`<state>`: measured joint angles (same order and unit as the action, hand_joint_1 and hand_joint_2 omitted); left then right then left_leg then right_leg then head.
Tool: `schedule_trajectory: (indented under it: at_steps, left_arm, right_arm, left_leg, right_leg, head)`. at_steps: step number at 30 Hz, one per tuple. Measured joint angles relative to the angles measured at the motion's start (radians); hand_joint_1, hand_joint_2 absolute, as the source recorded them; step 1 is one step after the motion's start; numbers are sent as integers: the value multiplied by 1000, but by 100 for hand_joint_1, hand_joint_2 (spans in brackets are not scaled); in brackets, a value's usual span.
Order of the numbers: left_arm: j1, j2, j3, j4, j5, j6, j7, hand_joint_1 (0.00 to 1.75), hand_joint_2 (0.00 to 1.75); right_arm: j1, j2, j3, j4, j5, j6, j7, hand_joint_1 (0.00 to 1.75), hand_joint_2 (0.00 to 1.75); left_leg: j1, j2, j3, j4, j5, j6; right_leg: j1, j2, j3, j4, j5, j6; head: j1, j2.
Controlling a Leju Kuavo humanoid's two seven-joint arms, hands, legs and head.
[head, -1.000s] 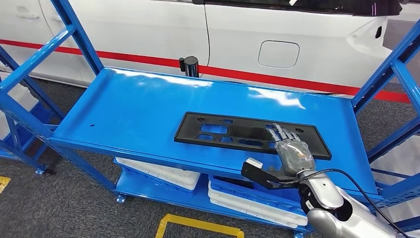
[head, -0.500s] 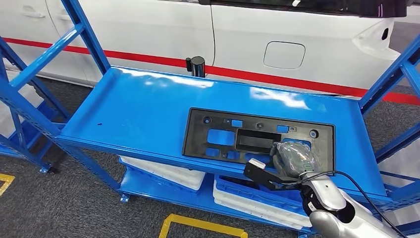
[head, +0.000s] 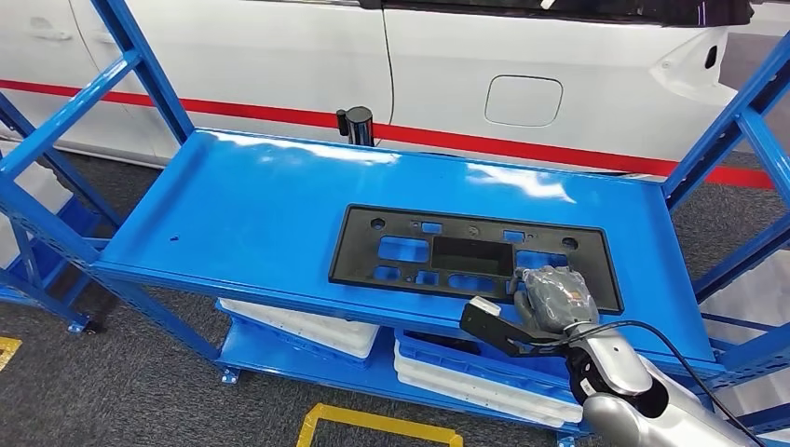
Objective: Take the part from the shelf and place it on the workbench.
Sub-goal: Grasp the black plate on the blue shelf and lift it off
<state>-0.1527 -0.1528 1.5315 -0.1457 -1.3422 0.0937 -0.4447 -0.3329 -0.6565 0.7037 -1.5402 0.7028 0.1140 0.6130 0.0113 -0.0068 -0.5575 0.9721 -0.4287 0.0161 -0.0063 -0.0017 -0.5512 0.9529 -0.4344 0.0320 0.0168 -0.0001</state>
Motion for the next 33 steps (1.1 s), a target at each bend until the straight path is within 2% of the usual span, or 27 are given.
schedule_trajectory:
  at_steps: [3, 4, 5, 6, 8, 9, 10, 11, 13, 15, 18, 20, 21, 23, 24, 25, 26, 28, 30, 31, 33]
  left_arm:
    - [1, 0, 0, 0, 2, 14, 2, 0, 175]
    - [0, 0, 0, 0, 2, 17, 3, 0, 175]
    - [0, 0, 0, 0, 3, 19, 4, 0, 175]
    - [-1, 1, 0, 0, 4, 19, 5, 0, 175]
    - [-1, 1, 1, 0, 12, 14, 4, 0, 175]
    - [0, 1, 1, 0, 17, 9, 3, 0, 175]
    - [0, 1, 2, 0, 22, 4, 2, 0, 175]
    - [0, 1, 2, 0, 26, -1, 1, 0, 175]
    - [-1, 0, 4, 0, 30, -9, -2, 0, 175]
    - [-1, 0, 4, 0, 33, -16, -6, 0, 175]
    - [-2, 0, 5, 0, 34, -20, -10, 0, 175]
    - [-2, -1, 5, 0, 33, -21, -10, 0, 175]
    - [-2, -1, 5, 0, 33, -22, -10, 0, 175]
    - [-1, -2, 6, 0, 33, -23, -10, 0, 175]
    - [0, -2, 6, 0, 32, -23, -9, 0, 175]
    - [0, -2, 6, 0, 31, -23, -6, 0, 175]
    - [0, -2, 6, 0, 29, -23, -4, 0, 175]
    - [-1, -2, 6, 0, 27, -23, 2, 0, 175]
    - [-3, -2, 6, 0, 27, -23, 6, 0, 175]
    - [-3, -3, 6, 0, 26, -23, 7, 0, 175]
    - [-2, -3, 6, 0, 25, -23, 8, 0, 175]
  right_arm:
    - [0, -4, -9, -4, 6, -11, 1, 175, 175]
    - [0, -6, -11, -7, 11, -17, 1, 175, 175]
    - [1, -9, -14, -11, 18, -26, 1, 175, 175]
    - [1, -11, -18, -16, 27, -35, 2, 175, 175]
    - [5, -13, -25, -24, 50, -57, 2, 175, 175]
    - [7, -13, -27, -27, 62, -67, 2, 175, 175]
    - [9, -13, -29, -32, 74, -76, 3, 175, 175]
    - [10, -13, -32, -37, 86, -86, 3, 175, 175]
    - [7, -13, -38, -50, 106, -95, 3, 175, 175]
    - [4, -12, -41, -63, 122, -98, 3, 175, 175]
    - [3, -9, -42, -81, 139, -96, 2, 175, 175]
    - [0, -6, -42, -94, 148, -94, 2, 175, 175]
    - [-1, -4, -42, -101, 152, -92, 1, 175, 175]
    - [-2, 1, -39, -111, 162, -88, 1, 175, 175]
    - [-2, 4, -38, -115, 168, -87, 1, 175, 175]
    - [-3, 6, -36, -120, 176, -87, 0, 175, 175]
    - [-5, 9, -35, -126, 185, -87, 0, 175, 175]
    - [-12, 16, -35, -139, 203, -88, -2, 175, 175]
    - [-18, 23, -34, -150, 214, -89, -2, 175, 175]
    - [-20, 27, -33, -154, 216, -89, -3, 175, 175]
    - [-23, 32, -30, -161, 219, -89, -3, 175, 175]
  left_leg:
    - [-4, -1, 5, -14, 3, 23]
    - [-4, -1, 7, -16, 6, 30]
    - [-3, 0, 9, -18, 8, 36]
    - [-2, 0, 11, -19, 9, 41]
    - [-2, 0, 10, -18, 9, 44]
    - [-2, 0, 11, -18, 9, 44]
    - [-2, 0, 11, -18, 8, 44]
    - [-2, -1, 13, -18, 7, 43]
    - [-3, -1, 17, -17, 4, 38]
    - [-7, -2, 18, -16, 1, 29]
    - [-7, -1, 15, -16, -1, 13]
    - [-3, 0, -3, 23, -28, 2]
    - [-2, 0, -26, 75, -58, -3]
    - [-2, 1, -92, 218, -122, -8]
    - [-1, 1, -118, 273, -138, -10]
    - [-1, 1, -129, 293, -136, -9]
    - [-2, 1, -120, 270, -116, -8]
    - [-4, 1, -54, 132, -48, 3]
    - [-10, 2, 1, 10, -5, 14]
    - [-13, 3, 11, -14, 0, 19]
    - [-12, 3, 13, -22, 4, 24]
  right_leg:
    - [-3, 1, -1, 3, -3, 16]
    - [-5, 1, -6, 17, -14, 20]
    - [-7, 1, -21, 51, -37, 24]
    - [-8, 1, -46, 108, -69, 26]
    - [-8, 1, -112, 250, -130, 29]
    - [-8, 1, -136, 297, -142, 31]
    - [-9, 1, -141, 306, -134, 31]
    - [-10, 1, -128, 275, -108, 31]
    - [-12, 1, -61, 132, -39, 30]
    - [-11, 2, -14, 29, -5, 24]
    - [-8, 3, -10, 11, -2, 7]
    - [-9, 2, -10, 8, 1, -5]
    - [-10, 2, -10, 7, 2, -9]
    - [-8, 2, -11, 8, 2, -16]
    - [-7, 2, -12, 8, 2, -17]
    - [-6, 2, -12, 8, 2, -18]
    - [-6, 2, -11, 8, 2, -18]
    - [-4, 3, -8, 8, 2, -18]
    - [1, 4, -8, 10, 0, -13]
    - [2, 3, -9, 10, 0, -10]
    - [2, 3, -9, 8, 0, -1]
  head:
    - [3, 0]
    - [3, 0]
    - [4, 0]
    - [6, 0]
    - [8, 0]
    - [8, 0]
    - [8, 0]
    - [8, 0]
    - [9, 0]
    - [8, 0]
    - [7, 0]
    - [6, 0]
    - [5, 0]
    - [3, 0]
    - [3, 0]
    - [2, 0]
    - [2, 0]
    - [1, 0]
    - [2, 0]
    - [2, 0]
    - [2, 0]
